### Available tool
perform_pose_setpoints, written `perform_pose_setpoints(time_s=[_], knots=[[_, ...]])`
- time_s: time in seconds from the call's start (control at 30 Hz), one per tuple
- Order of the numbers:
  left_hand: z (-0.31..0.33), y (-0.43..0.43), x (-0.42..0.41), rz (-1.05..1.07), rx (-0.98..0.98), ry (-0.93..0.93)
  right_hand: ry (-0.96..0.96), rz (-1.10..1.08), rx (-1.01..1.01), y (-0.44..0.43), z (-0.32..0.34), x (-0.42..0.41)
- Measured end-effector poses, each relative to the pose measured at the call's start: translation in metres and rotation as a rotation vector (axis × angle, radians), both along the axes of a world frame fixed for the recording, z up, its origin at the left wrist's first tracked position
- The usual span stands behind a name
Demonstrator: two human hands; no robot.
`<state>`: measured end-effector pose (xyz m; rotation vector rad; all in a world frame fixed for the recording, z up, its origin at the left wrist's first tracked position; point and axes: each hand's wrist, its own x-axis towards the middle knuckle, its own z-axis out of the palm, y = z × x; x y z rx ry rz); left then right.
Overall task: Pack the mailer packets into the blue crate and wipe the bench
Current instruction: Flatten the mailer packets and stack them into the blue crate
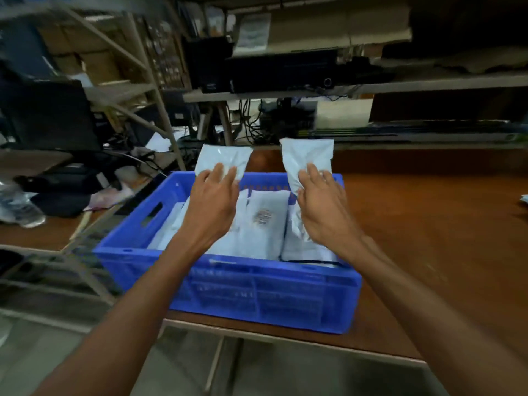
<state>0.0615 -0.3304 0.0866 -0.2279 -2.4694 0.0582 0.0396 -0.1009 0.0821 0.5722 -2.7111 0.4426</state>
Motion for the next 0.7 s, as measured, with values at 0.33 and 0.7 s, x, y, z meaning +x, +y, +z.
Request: perform_pose_setpoints(time_s=[0.33, 0.7], knots=[[-0.049, -0.044, -0.037, 0.000, -0.253, -0.904, -0.642, -0.205, 0.240, -0.024, -0.056, -0.014], [-0.065, -0.054, -0.042, -0.032, -0.288, -1.021, -0.751, -0.194, 0.283, -0.025, -0.059, -0.015]])
